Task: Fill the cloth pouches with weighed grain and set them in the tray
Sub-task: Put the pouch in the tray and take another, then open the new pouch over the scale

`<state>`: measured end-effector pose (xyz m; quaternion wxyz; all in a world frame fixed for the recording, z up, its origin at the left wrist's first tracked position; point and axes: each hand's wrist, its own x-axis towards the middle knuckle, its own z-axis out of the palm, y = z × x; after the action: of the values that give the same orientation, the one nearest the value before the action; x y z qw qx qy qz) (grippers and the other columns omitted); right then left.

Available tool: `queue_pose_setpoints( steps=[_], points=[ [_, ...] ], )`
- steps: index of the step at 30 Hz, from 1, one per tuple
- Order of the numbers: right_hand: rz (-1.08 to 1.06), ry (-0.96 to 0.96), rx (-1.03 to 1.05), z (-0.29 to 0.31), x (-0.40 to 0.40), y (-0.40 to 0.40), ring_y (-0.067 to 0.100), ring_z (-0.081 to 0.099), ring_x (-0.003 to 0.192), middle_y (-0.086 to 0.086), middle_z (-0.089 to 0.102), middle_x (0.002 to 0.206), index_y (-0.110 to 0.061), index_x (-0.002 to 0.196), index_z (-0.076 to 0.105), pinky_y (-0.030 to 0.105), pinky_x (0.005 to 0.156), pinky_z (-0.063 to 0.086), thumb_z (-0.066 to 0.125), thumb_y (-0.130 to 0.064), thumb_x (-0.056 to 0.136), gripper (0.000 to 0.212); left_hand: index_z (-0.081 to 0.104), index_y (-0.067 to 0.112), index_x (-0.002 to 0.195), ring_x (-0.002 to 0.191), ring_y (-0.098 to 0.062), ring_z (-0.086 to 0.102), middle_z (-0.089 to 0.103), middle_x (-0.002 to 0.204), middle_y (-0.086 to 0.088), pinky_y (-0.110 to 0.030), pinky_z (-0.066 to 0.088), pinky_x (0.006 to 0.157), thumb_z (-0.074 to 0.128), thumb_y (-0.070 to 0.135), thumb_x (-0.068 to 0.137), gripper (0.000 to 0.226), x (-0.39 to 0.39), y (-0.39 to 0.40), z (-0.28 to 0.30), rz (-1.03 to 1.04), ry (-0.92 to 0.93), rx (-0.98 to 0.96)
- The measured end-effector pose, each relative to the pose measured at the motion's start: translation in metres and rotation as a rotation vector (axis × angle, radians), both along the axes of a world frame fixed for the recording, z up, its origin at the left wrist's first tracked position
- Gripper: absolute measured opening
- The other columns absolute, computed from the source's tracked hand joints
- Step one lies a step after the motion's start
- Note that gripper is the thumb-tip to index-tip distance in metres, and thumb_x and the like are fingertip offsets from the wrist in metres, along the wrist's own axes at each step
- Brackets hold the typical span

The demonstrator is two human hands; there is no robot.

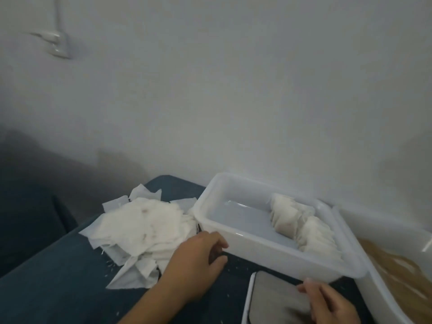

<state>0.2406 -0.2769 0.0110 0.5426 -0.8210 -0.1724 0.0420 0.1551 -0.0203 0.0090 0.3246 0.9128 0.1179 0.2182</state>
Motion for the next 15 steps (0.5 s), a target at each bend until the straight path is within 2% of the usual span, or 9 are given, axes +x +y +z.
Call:
queue_pose_setpoints(
  steps=[1, 3, 5, 6, 8, 10, 13, 15],
  points=[
    [-0.127, -0.099, -0.026, -0.004, 0.001, -0.003, 0.012, 0.050, 0.041, 0.007, 0.061, 0.049, -0.034, 0.065, 0.076, 0.027, 0.049, 0.040, 0.071, -0.025, 0.095, 0.031, 0.058, 0.046, 0.106, 0.090, 0.006, 0.057, 0.060, 0.097, 0.026, -0.008, 0.044, 0.083, 0.069, 0.040, 0.093, 0.018, -0.005, 0.002, 0.000, 0.024, -0.014, 0.033],
    [-0.119, -0.173, -0.057, -0.010, 0.012, -0.010, 0.022, 0.052, 0.045, 0.010, 0.058, 0.048, -0.036, 0.066, 0.076, 0.031, 0.052, 0.041, 0.070, -0.026, 0.096, 0.033, 0.060, 0.046, 0.109, 0.094, 0.004, 0.053, 0.058, 0.102, 0.028, -0.010, 0.039, 0.086, 0.067, 0.041, 0.095, 0.017, -0.017, 0.011, 0.004, 0.112, -0.041, 0.109],
    [-0.092, -0.159, -0.044, -0.013, 0.007, -0.005, 0.027, 0.055, 0.050, 0.009, 0.059, 0.047, -0.039, 0.066, 0.076, 0.029, 0.051, 0.045, 0.069, -0.026, 0.097, 0.034, 0.062, 0.045, 0.115, 0.105, 0.000, 0.051, 0.060, 0.114, 0.026, -0.020, 0.041, 0.098, 0.066, 0.044, 0.096, 0.019, -0.030, 0.026, 0.008, 0.239, -0.054, 0.174],
    [-0.092, -0.134, -0.003, -0.015, 0.010, -0.006, 0.028, 0.055, 0.050, 0.008, 0.059, 0.047, -0.040, 0.067, 0.076, 0.023, 0.049, 0.044, 0.069, -0.026, 0.097, 0.034, 0.063, 0.044, 0.117, 0.112, -0.004, 0.052, 0.061, 0.121, 0.022, -0.025, 0.042, 0.104, 0.065, 0.043, 0.096, 0.021, -0.037, 0.036, 0.009, 0.304, -0.056, 0.197],
    [-0.138, -0.106, 0.007, -0.012, 0.011, -0.008, 0.029, 0.055, 0.052, 0.009, 0.058, 0.048, -0.039, 0.067, 0.076, 0.019, 0.048, 0.042, 0.068, -0.026, 0.097, 0.033, 0.064, 0.038, 0.121, 0.121, -0.011, 0.052, 0.062, 0.129, 0.014, -0.032, 0.042, 0.107, 0.066, 0.040, 0.097, 0.024, -0.049, 0.058, 0.012, 0.419, -0.046, 0.212],
    [-0.109, -0.145, -0.003, -0.015, 0.006, -0.007, 0.030, 0.056, 0.053, 0.008, 0.059, 0.049, -0.041, 0.069, 0.075, 0.030, 0.054, 0.047, 0.067, -0.028, 0.098, 0.033, 0.063, 0.033, 0.123, 0.122, -0.016, 0.053, 0.063, 0.131, 0.007, -0.035, 0.043, 0.105, 0.065, 0.036, 0.097, 0.027, -0.059, 0.081, 0.010, 0.499, -0.016, 0.202],
    [-0.110, -0.164, -0.006, -0.014, 0.004, -0.005, 0.020, 0.058, 0.051, 0.005, 0.060, 0.050, -0.043, 0.070, 0.074, 0.027, 0.055, 0.046, 0.066, -0.030, 0.098, 0.032, 0.060, 0.031, 0.129, 0.123, -0.018, 0.054, 0.061, 0.135, 0.004, -0.036, 0.045, 0.104, 0.065, 0.038, 0.097, 0.033, -0.061, 0.105, 0.004, 0.505, 0.074, 0.179],
    [-0.093, -0.168, -0.004, -0.014, 0.004, -0.007, 0.011, 0.056, 0.047, 0.005, 0.059, 0.049, -0.042, 0.069, 0.073, 0.015, 0.048, 0.042, 0.065, -0.030, 0.098, 0.032, 0.058, 0.032, 0.132, 0.126, -0.016, 0.053, 0.058, 0.138, 0.007, -0.034, 0.043, 0.107, 0.067, 0.044, 0.095, 0.040, -0.055, 0.112, 0.001, 0.411, 0.137, 0.185]
  ],
)
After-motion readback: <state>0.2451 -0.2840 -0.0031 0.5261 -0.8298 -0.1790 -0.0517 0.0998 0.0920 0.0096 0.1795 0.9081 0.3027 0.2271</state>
